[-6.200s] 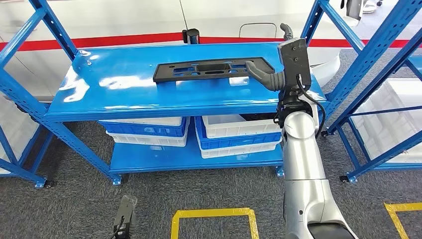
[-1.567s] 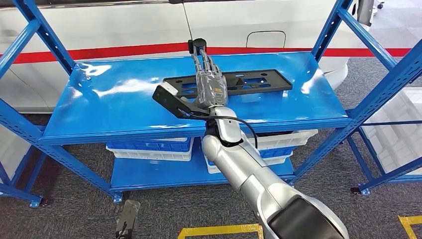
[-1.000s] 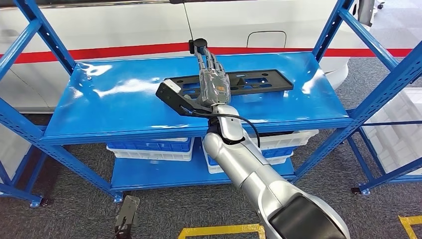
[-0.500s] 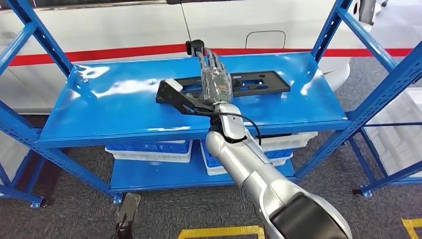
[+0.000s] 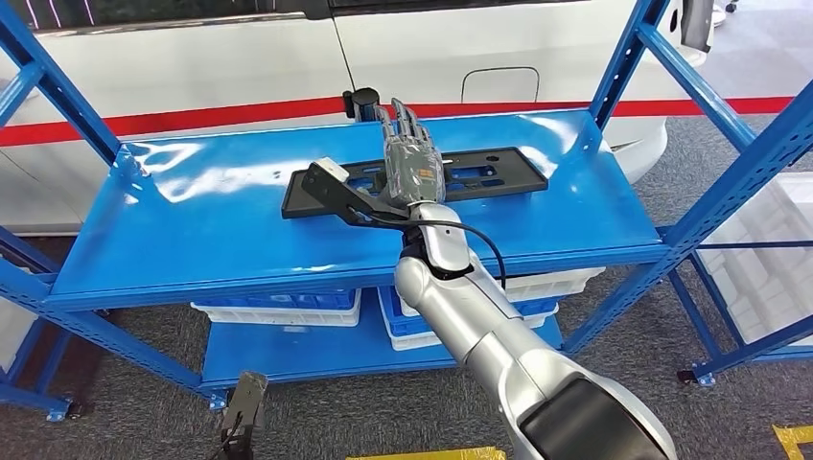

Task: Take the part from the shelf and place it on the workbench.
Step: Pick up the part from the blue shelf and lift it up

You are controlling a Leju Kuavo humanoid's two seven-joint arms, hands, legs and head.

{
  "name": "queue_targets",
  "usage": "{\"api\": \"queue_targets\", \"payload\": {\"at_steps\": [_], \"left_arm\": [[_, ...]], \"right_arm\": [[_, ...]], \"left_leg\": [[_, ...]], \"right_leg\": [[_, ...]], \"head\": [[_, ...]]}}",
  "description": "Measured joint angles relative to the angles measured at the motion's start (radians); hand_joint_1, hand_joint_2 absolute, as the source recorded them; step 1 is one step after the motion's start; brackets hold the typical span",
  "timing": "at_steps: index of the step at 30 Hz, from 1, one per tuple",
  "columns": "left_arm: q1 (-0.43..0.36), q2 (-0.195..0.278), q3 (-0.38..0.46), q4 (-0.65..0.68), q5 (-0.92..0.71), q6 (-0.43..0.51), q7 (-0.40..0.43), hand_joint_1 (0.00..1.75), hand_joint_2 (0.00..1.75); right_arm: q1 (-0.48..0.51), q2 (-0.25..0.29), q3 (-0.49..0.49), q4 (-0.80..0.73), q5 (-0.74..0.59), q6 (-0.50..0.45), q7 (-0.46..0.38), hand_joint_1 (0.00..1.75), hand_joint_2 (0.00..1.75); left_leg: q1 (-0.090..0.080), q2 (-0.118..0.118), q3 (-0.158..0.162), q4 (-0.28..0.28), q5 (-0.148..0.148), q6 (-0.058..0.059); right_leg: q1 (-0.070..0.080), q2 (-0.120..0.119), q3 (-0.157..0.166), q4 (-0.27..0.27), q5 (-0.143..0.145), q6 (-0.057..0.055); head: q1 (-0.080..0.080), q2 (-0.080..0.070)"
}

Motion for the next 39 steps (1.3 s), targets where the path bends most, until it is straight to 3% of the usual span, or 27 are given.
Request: {"api": "queue_targets", "payload": {"at_steps": [2, 4, 7, 8, 9, 10, 12, 14, 17, 19, 21, 23, 24, 25, 27, 29, 32, 39], "left_arm": [[0.001, -0.001, 0.001, 0.0, 0.0, 0.0, -0.001, 0.0, 0.0], [0.0, -0.002, 0.001, 0.0, -0.001, -0.001, -0.001, 0.0, 0.0], [-0.001, -0.004, 0.002, 0.0, -0.006, -0.004, 0.0, 0.0, 0.0], [-0.001, -0.004, 0.002, 0.0, -0.008, -0.005, 0.0, 0.0, 0.0], [0.0, -0.005, 0.003, 0.0, -0.01, -0.006, 0.001, 0.0, 0.0], [0.0, -0.005, 0.003, 0.0, -0.012, -0.006, 0.002, 0.0, 0.0], [-0.001, -0.007, 0.003, 0.0, -0.013, -0.008, 0.006, 0.0, 0.0], [-0.002, -0.007, 0.003, 0.0, -0.015, -0.009, 0.008, 0.0, 0.0], [-0.003, -0.007, 0.003, 0.0, -0.02, -0.008, 0.009, 0.0, 0.0], [-0.004, -0.008, 0.003, -0.001, -0.022, -0.008, 0.01, 0.0, 0.0], [-0.005, -0.008, 0.003, -0.001, -0.024, -0.009, 0.012, 0.0, 0.0], [-0.004, -0.008, 0.002, -0.001, -0.029, -0.009, 0.016, 0.0, 0.0], [-0.003, -0.008, 0.002, -0.001, -0.032, -0.009, 0.018, 0.0, 0.0], [-0.003, -0.008, 0.002, -0.001, -0.034, -0.009, 0.018, 0.0, 0.0], [-0.003, -0.009, 0.002, -0.001, -0.035, -0.008, 0.019, 0.0, 0.0], [-0.004, -0.01, 0.002, 0.0, -0.036, -0.008, 0.019, 0.0, 0.0], [-0.004, -0.015, 0.002, 0.0, -0.035, -0.006, 0.018, 0.0, 0.0], [0.003, -0.016, 0.005, 0.0, -0.018, -0.003, 0.008, 0.0, 0.0]], "right_arm": [[0.0, 0.0, 0.003, -0.001, -0.001, 0.002, 0.002, 0.0, 1.75], [-0.003, -0.001, 0.007, -0.002, -0.001, 0.003, 0.005, 0.0, 1.75], [-0.005, -0.002, 0.011, -0.002, -0.001, 0.003, 0.011, 0.0, 1.75], [-0.003, -0.002, 0.011, -0.001, -0.001, 0.003, 0.012, 0.0, 1.75], [-0.001, -0.003, 0.012, 0.0, -0.001, 0.003, 0.013, 0.0, 1.75], [0.0, -0.002, 0.012, 0.0, -0.001, 0.003, 0.013, 0.0, 1.75], [-0.001, -0.003, 0.014, 0.0, -0.001, 0.004, 0.013, 0.0, 1.75], [-0.001, -0.002, 0.017, 0.001, 0.001, 0.004, 0.015, 0.0, 1.75], [0.0, -0.001, 0.019, 0.002, 0.002, 0.005, 0.019, 0.0, 1.75], [-0.001, 0.0, 0.019, 0.002, 0.004, 0.006, 0.023, 0.0, 1.75], [-0.002, 0.0, 0.021, 0.003, 0.009, 0.014, 0.029, 0.0, 1.75], [0.001, 0.0, 0.027, 0.008, 0.021, 0.025, 0.039, 0.0, 1.75], [0.005, 0.0, 0.031, 0.013, 0.029, 0.028, 0.044, 0.0, 1.75], [0.008, 0.0, 0.035, 0.018, 0.038, 0.03, 0.048, 0.0, 1.75], [0.012, 0.0, 0.042, 0.027, 0.051, 0.032, 0.052, 0.0, 1.75], [0.01, 0.0, 0.049, 0.034, 0.064, 0.038, 0.057, 0.0, 1.75], [0.016, -0.001, 0.068, 0.043, 0.087, 0.05, 0.07, 0.0, 1.75], [0.033, 0.0, 0.118, 0.043, 0.095, 0.059, 0.082, 0.0, 1.75]], "left_leg": [[0.001, -0.001, 0.008, -0.009, -0.002, 0.009], [0.007, -0.001, 0.022, -0.019, -0.002, 0.019], [0.009, -0.001, 0.033, -0.023, -0.009, 0.03], [0.009, -0.001, 0.036, -0.023, -0.013, 0.03], [0.009, -0.002, 0.04, -0.022, -0.017, 0.03], [0.009, -0.004, 0.046, -0.021, -0.023, 0.028], [0.009, -0.006, 0.062, -0.018, -0.039, 0.02], [0.006, -0.007, 0.07, -0.014, -0.054, 0.01], [0.009, -0.005, 0.074, -0.013, -0.068, -0.007], [0.012, -0.002, 0.066, 0.02, -0.092, -0.019], [0.013, 0.0, 0.012, 0.13, -0.142, -0.028], [0.015, 0.0, -0.068, 0.255, -0.18, -0.033], [0.015, 0.0, -0.092, 0.277, -0.172, -0.033], [0.015, 0.0, -0.095, 0.255, -0.141, -0.031], [0.015, 0.001, -0.049, 0.123, -0.052, -0.025], [0.011, 0.0, -0.001, 0.018, -0.008, -0.019], [0.006, -0.004, 0.013, -0.006, -0.008, -0.017], [0.0, -0.007, 0.012, -0.006, -0.01, -0.008]], "right_leg": [[0.001, -0.002, -0.002, 0.001, -0.005, 0.009], [0.002, -0.006, -0.022, 0.047, -0.025, 0.016], [-0.003, -0.007, -0.135, 0.247, -0.087, 0.018], [-0.005, -0.007, -0.169, 0.296, -0.095, 0.021], [-0.007, -0.007, -0.186, 0.308, -0.086, 0.029], [-0.01, -0.008, -0.18, 0.275, -0.06, 0.039], [-0.015, -0.012, -0.121, 0.125, 0.016, 0.056], [-0.016, -0.016, -0.072, 0.02, 0.056, 0.053], [-0.015, -0.012, -0.061, 0.007, 0.05, 0.031], [-0.02, -0.011, -0.048, 0.005, 0.043, 0.016], [-0.021, -0.011, -0.036, 0.003, 0.036, 0.004], [-0.019, -0.009, -0.032, 0.004, 0.03, -0.003], [-0.017, -0.008, -0.03, 0.004, 0.027, -0.005], [-0.017, -0.006, -0.026, 0.004, 0.023, -0.005], [-0.016, -0.002, -0.015, 0.005, 0.015, -0.001], [-0.011, -0.001, -0.011, 0.007, 0.008, 0.004], [-0.002, -0.001, -0.013, 0.009, 0.004, 0.003], [-0.004, -0.004, -0.006, -0.001, 0.005, 0.009]], "head": [[-0.001, 0.0], [0.0, 0.0], [0.003, 0.0], [0.003, 0.0], [0.004, 0.0], [0.004, 0.0], [0.006, 0.0], [0.006, 0.0], [0.006, 0.0], [0.003, 0.0], [0.0, 0.0], [-0.001, 0.0], [-0.001, 0.0], [-0.001, 0.0], [0.0, 0.0], [0.0, 0.0], [0.001, 0.0], [0.002, 0.0]]}}
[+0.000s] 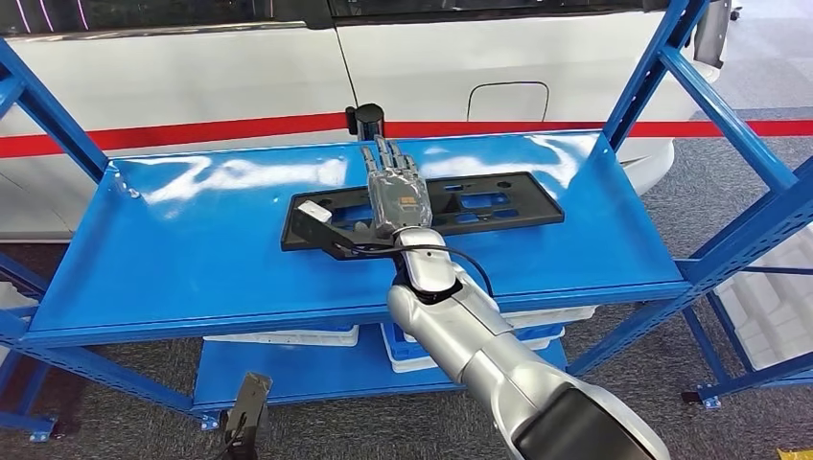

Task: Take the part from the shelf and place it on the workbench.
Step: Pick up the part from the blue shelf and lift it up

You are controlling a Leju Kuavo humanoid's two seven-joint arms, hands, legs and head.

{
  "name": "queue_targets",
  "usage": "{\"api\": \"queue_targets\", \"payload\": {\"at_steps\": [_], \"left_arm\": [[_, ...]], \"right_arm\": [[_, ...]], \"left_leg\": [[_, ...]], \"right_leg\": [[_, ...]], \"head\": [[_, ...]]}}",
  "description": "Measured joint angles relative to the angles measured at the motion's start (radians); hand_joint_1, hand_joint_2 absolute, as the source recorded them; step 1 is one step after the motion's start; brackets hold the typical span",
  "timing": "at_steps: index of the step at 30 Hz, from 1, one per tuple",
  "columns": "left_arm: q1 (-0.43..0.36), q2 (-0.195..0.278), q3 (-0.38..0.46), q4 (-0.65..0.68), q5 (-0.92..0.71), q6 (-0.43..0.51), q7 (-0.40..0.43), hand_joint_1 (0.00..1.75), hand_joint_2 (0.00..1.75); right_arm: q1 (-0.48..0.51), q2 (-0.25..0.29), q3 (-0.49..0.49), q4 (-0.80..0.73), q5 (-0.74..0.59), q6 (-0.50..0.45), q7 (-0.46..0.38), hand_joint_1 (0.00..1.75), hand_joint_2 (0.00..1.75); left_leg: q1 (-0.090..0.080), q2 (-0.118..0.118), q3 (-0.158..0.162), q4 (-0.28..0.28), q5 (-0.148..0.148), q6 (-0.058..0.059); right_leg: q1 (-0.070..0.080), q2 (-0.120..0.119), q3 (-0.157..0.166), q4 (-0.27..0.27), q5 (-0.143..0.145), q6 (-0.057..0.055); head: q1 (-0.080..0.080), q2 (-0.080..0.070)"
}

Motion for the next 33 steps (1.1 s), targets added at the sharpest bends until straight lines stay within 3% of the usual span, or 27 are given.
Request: {"api": "queue_targets", "payload": {"at_steps": [8, 18, 26, 33], "left_arm": [[0.01, 0.0, 0.004, 0.0, -0.004, 0.0, 0.005, 0.0, 0.0], [0.01, -0.001, 0.005, 0.0, -0.014, 0.001, 0.017, 0.0, 0.0], [0.013, -0.002, 0.008, 0.0, 0.002, 0.002, 0.009, 0.0, 0.0], [0.024, 0.001, 0.024, 0.0, 0.026, 0.006, -0.004, 0.0, 0.0]], "right_arm": [[0.008, 0.0, 0.005, -0.055, -0.031, -0.061, -0.001, 0.0, 1.75], [0.015, 0.0, -0.036, -0.137, 0.015, -0.059, -0.015, 0.0, 1.75], [0.069, 0.0, -0.11, -0.311, 0.104, 0.106, -0.056, 0.0, 1.75], [0.086, 0.001, -0.088, -0.347, -0.016, 0.174, -0.074, 0.0, 1.75]], "left_leg": [[0.0, 0.0, 0.0, 0.001, 0.0, 0.003], [0.005, 0.0, 0.001, 0.001, 0.0, 0.002], [0.009, 0.0, 0.001, 0.0, 0.0, 0.002], [0.009, 0.001, 0.001, 0.0, 0.0, 0.002]], "right_leg": [[-0.002, 0.0, 0.0, -0.002, 0.002, 0.003], [-0.001, 0.0, -0.001, -0.002, 0.002, 0.003], [0.001, 0.0, -0.001, -0.002, 0.002, 0.003], [0.001, 0.0, -0.001, -0.002, 0.002, 0.003]], "head": [[0.0, 0.0], [-0.001, 0.0], [-0.001, 0.0], [0.0, 0.0]]}}
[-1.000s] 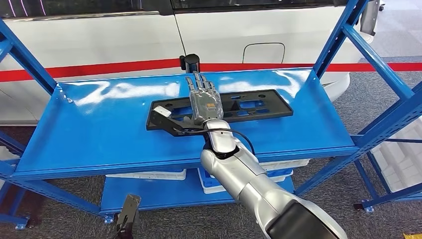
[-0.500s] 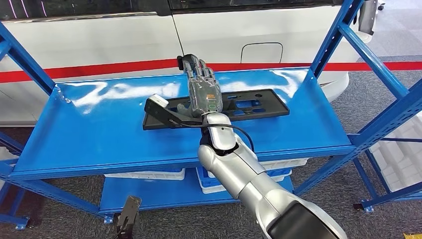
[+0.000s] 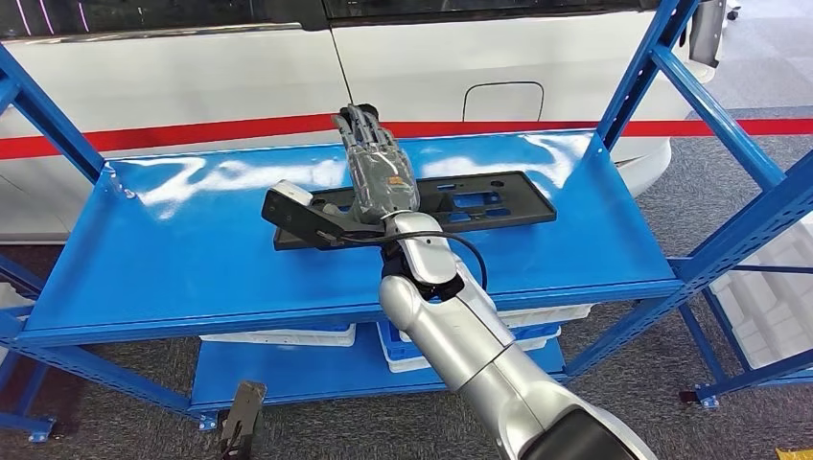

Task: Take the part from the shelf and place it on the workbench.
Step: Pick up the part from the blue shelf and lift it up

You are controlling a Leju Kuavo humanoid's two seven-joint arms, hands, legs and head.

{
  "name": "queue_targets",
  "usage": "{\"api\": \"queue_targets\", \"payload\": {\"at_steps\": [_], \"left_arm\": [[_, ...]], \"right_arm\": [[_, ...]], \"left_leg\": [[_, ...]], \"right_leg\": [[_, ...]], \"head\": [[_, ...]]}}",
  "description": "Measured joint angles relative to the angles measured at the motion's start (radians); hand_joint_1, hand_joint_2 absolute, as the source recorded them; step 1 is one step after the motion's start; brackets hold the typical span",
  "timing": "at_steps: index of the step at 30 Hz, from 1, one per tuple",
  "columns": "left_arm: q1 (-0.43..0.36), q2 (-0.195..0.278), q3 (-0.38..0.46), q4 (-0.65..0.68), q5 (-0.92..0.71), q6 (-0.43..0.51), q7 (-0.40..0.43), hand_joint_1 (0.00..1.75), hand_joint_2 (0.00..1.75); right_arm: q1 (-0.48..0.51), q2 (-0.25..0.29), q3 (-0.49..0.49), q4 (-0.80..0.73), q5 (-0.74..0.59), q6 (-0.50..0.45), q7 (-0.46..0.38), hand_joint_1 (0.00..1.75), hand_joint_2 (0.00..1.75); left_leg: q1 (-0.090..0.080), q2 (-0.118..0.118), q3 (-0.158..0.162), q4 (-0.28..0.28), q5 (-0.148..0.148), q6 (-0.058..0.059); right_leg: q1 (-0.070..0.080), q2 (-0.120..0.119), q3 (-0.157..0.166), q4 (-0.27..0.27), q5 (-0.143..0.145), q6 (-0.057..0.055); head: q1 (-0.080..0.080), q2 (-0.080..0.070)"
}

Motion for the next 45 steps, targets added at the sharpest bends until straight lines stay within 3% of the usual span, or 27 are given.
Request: {"api": "queue_targets", "payload": {"at_steps": [5, 11, 22, 27, 31, 39, 45], "left_arm": [[0.013, 0.006, 0.021, 0.0, 0.019, 0.0, -0.013, 0.0, 0.0], [0.018, 0.008, 0.027, 0.0, 0.019, 0.002, -0.015, 0.0, 0.0], [0.02, 0.003, 0.026, 0.0, -0.014, -0.002, 0.006, 0.0, 0.0], [0.02, 0.001, 0.024, 0.0, -0.019, -0.006, 0.006, 0.0, 0.0], [0.02, -0.003, 0.023, 0.0, -0.023, -0.012, 0.006, 0.0, 0.0], [0.02, -0.005, 0.024, 0.0, -0.021, -0.013, 0.008, 0.0, 0.0], [0.02, -0.004, 0.025, 0.0, -0.018, -0.01, 0.005, 0.0, 0.0]], "right_arm": [[0.018, 0.0, 0.072, -0.037, -0.09, 0.059, -0.011, 0.0, 1.75], [0.062, 0.0, 0.147, -0.064, -0.096, 0.095, -0.02, 0.0, 1.75], [0.092, -0.001, 0.209, 0.075, -0.059, 0.045, 0.02, 0.0, 1.75], [0.089, -0.001, 0.216, 0.155, -0.039, 0.015, 0.071, 0.0, 1.75], [0.063, -0.002, 0.209, 0.267, -0.004, -0.074, 0.147, 0.0, 1.75], [0.003, -0.002, 0.178, 0.417, 0.036, -0.143, 0.196, 0.0, 1.75], [-0.016, -0.011, 0.09, 0.474, 0.163, -0.19, 0.249, 0.0, 1.75]], "left_leg": [[0.0, 0.0, 0.0, 0.0, 0.0, 0.0], [0.0, 0.0, 0.0, 0.0, 0.0, 0.0], [0.0, 0.0, 0.0, 0.0, 0.0, 0.0], [0.0, 0.0, 0.0, 0.0, 0.0, 0.0], [0.0, 0.0, 0.0, 0.0, 0.0, 0.0], [0.0, 0.0, 0.002, 0.0, 0.0, 0.0], [0.0, 0.0, 0.003, 0.0, 0.0, 0.0]], "right_leg": [[0.0, 0.0, 0.0, 0.0, 0.0, 0.0], [0.0, 0.0, 0.0, 0.0, 0.0, 0.0], [0.0, 0.0, 0.0, 0.0, 0.0, 0.0], [0.0, 0.0, 0.0, 0.0, 0.0, 0.0], [0.0, 0.0, 0.0, 0.0, 0.0, 0.0], [0.0, 0.0, 0.001, 0.0, 0.0, 0.0], [0.0, 0.0, 0.002, 0.0, 0.0, 0.0]], "head": [[0.0, 0.0], [0.0, 0.0], [0.0, 0.0], [0.0, 0.0], [0.0, 0.0], [0.0, 0.0], [0.0, 0.0]]}}
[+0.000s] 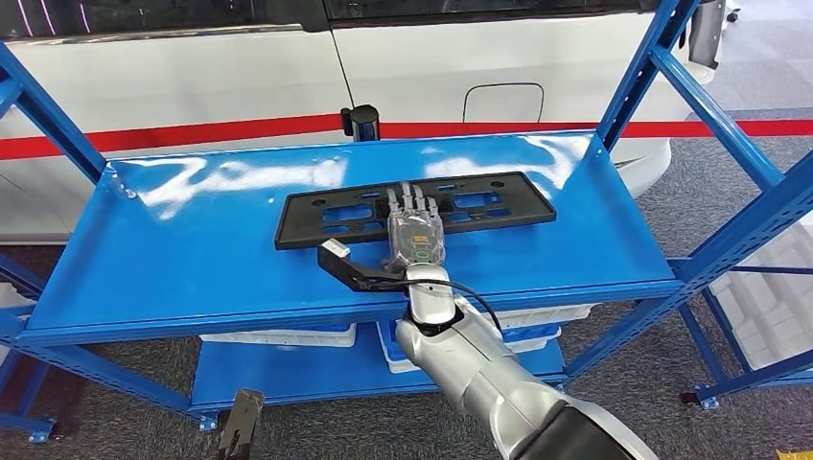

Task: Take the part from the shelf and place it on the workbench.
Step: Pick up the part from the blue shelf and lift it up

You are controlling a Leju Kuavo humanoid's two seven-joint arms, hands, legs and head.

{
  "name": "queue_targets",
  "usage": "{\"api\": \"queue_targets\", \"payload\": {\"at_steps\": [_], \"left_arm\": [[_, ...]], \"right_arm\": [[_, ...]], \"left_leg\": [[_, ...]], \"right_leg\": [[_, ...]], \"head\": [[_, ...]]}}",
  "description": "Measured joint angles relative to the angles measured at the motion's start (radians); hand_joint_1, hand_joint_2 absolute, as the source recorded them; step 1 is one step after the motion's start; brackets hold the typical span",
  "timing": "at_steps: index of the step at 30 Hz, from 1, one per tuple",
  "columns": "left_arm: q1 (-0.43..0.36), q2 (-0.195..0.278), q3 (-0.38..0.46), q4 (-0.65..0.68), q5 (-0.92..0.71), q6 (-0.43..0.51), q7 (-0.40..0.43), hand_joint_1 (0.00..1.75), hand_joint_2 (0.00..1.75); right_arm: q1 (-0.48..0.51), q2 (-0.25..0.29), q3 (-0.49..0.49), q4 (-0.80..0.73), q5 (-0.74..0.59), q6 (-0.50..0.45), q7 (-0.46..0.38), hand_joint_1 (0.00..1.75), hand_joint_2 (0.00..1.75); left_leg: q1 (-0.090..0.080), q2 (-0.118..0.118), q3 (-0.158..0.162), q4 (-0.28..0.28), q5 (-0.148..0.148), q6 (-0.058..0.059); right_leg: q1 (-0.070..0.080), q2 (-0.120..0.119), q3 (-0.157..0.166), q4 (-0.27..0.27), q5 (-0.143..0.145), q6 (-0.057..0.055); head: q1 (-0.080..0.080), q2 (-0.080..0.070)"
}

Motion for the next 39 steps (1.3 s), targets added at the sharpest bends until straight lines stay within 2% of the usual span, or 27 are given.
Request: {"api": "queue_targets", "payload": {"at_steps": [1, 2, 5, 6, 7, 17, 26, 30, 33, 38, 39], "left_arm": [[0.0, 0.0, 0.0, 0.0, 0.0, 0.001, -0.001, 0.0, 0.0], [0.0, 0.0, 0.001, 0.0, -0.001, 0.002, -0.002, 0.0, 0.0], [0.0, 0.0, 0.001, 0.0, -0.003, 0.005, -0.005, 0.0, 0.0], [0.0, 0.0, 0.002, 0.0, -0.003, 0.006, -0.005, 0.0, 0.0], [0.0, 0.0, 0.002, 0.0, -0.004, 0.007, -0.006, 0.0, 0.0], [-0.001, 0.0, 0.002, 0.0, -0.005, 0.018, -0.014, 0.0, 0.0], [-0.001, 0.0, 0.002, 0.0, -0.006, 0.018, -0.032, 0.0, 0.0], [-0.005, -0.005, 0.008, 0.0, 0.021, 0.033, -0.083, 0.0, 0.0], [-0.009, -0.01, 0.018, 0.0, 0.028, 0.069, -0.109, 0.0, 0.0], [-0.013, -0.012, 0.024, 0.0, 0.051, 0.028, -0.107, 0.0, 0.0], [-0.013, -0.012, 0.027, 0.0, 0.058, 0.017, -0.107, 0.0, 0.44]], "right_arm": [[0.0, -0.002, -0.021, 0.004, 0.023, -0.009, 0.007, 0.01, 1.75], [0.0, -0.005, -0.04, 0.008, 0.045, -0.017, 0.011, 0.21, 1.75], [0.002, -0.01, -0.091, 0.016, 0.102, -0.035, 0.017, 1.45, 1.75], [0.003, -0.01, -0.104, 0.018, 0.118, -0.038, 0.019, 1.68, 1.75], [0.005, -0.011, -0.117, 0.021, 0.132, -0.04, 0.019, 1.73, 1.75], [0.02, 0.009, -0.239, 0.025, 0.257, -0.075, -0.034, 1.75, 1.75], [0.024, 0.01, -0.256, 0.02, 0.267, -0.087, -0.055, 1.75, 1.75], [0.058, 0.011, -0.289, -0.057, 0.249, -0.144, -0.121, 1.75, 1.75], [0.073, 0.011, -0.291, -0.13, 0.238, -0.161, -0.137, 1.75, 1.75], [0.089, 0.011, -0.291, -0.186, 0.254, -0.18, -0.154, 1.75, 1.75], [0.096, 0.011, -0.291, -0.21, 0.267, -0.185, -0.164, 1.75, 1.75]], "left_leg": [[0.0, 0.0, 0.0, 0.0, 0.0, 0.0], [0.0, 0.0, 0.0, 0.0, 0.0, 0.0], [0.0, 0.0, 0.0, 0.0, 0.0, 0.0], [0.0, 0.0, 0.0, 0.0, 0.0, 0.0], [0.0, 0.0, 0.0, 0.0, 0.0, 0.0], [0.0, 0.0, 0.0, 0.0, 0.0, 0.0], [0.0, 0.0, 0.0, 0.0, 0.0, 0.0], [0.0, 0.001, -0.001, 0.0, 0.0, 0.0], [0.0, 0.001, -0.001, 0.0, 0.0, 0.0], [0.0, 0.001, -0.001, 0.0, 0.0, 0.0], [0.0, 0.001, -0.001, 0.0, 0.0, 0.0]], "right_leg": [[0.0, 0.0, 0.0, 0.0, 0.0, 0.0], [0.0, 0.0, 0.0, 0.0, 0.0, 0.0], [0.0, 0.0, 0.0, 0.0, 0.0, 0.0], [0.0, 0.0, 0.0, 0.0, 0.0, 0.0], [0.0, 0.0, 0.0, 0.0, 0.0, 0.0], [0.0, 0.0, -0.001, 0.0, 0.0, 0.0], [0.0, 0.0, -0.001, 0.0, 0.0, 0.0], [0.0, 0.001, 0.0, 0.0, 0.0, 0.0], [0.0, 0.001, -0.001, 0.0, 0.0, 0.0], [0.0, 0.001, -0.001, 0.0, 0.0, 0.0], [0.0, 0.001, -0.001, 0.0, 0.0, 0.0]], "head": [[0.0, 0.0], [0.0, 0.0], [0.0, 0.0], [0.0, 0.0], [0.0, 0.0], [0.0, 0.0], [0.0, 0.0], [0.0, 0.0], [0.0, 0.0], [0.0, 0.0], [0.0, 0.0]]}}
